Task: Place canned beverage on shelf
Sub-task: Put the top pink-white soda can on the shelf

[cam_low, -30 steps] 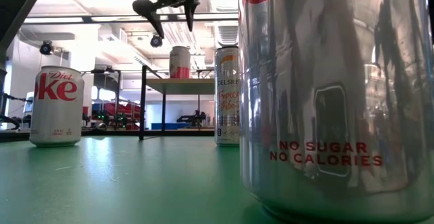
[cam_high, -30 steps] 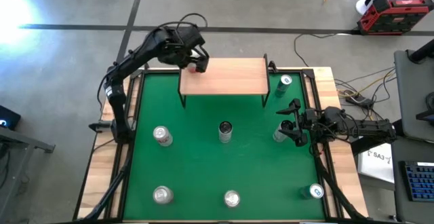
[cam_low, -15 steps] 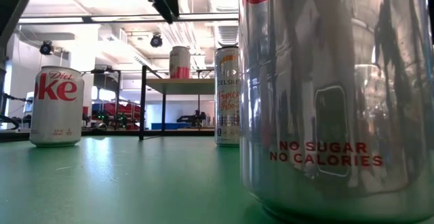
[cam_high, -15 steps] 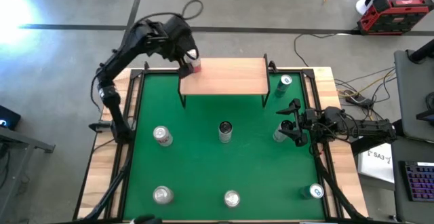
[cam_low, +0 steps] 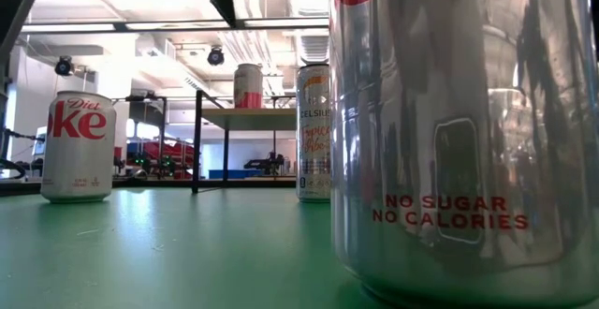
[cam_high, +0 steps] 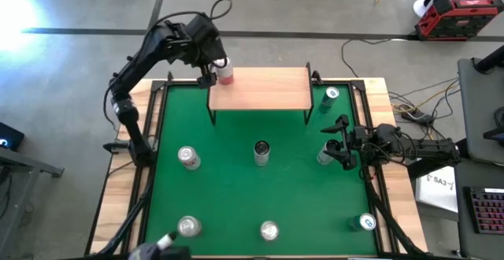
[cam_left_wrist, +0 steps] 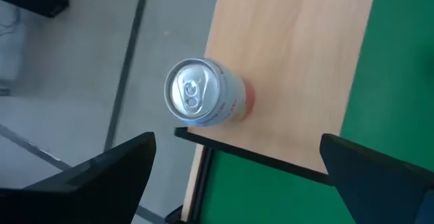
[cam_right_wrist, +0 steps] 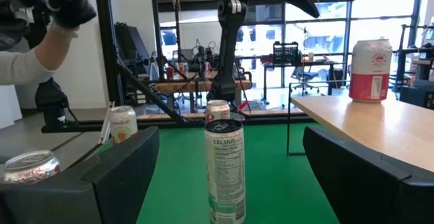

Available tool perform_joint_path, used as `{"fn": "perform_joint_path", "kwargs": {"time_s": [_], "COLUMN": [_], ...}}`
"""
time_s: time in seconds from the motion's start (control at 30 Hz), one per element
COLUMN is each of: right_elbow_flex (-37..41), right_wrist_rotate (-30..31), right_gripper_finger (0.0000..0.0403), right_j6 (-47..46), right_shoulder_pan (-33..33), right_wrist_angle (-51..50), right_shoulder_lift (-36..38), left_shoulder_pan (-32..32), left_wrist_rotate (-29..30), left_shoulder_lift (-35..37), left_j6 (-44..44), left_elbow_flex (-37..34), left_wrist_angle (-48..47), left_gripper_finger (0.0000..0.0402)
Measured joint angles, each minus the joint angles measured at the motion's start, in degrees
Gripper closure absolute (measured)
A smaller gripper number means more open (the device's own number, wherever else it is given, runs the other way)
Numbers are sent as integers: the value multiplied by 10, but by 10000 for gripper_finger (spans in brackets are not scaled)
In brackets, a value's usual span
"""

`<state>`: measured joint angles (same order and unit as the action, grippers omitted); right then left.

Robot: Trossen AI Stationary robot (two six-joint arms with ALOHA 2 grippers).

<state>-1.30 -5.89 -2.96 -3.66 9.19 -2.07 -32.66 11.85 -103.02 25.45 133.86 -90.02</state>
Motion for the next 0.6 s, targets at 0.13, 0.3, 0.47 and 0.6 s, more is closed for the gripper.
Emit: {"fn": "perform_joint_path", "kwargs": {"time_s": [0.13, 0.3, 0.47, 0.6], "right_elbow_flex": [0, 0, 0, 0], "right_wrist_rotate": [0, 0, 0, 0], "right_gripper_finger": [46, 46, 46, 46], "right_j6": [0, 0, 0, 0], "right_shoulder_pan": [0, 0, 0, 0], "right_wrist_angle": [0, 0, 0, 0], "right_shoulder_lift": [0, 0, 0, 0], "left_shoulder_pan": [-43, -79, -84, -83], "left_wrist_rotate": [-48, -66, -66, -69], "left_shoulder_lift": [-21, -35, -37, -37], "left_j6": [17, 13, 50, 110], "left_elbow_flex": [0, 0, -2, -4], "left_wrist_angle": [0, 0, 0, 6], "left_gripper_finger": [2, 2, 2, 2]}}
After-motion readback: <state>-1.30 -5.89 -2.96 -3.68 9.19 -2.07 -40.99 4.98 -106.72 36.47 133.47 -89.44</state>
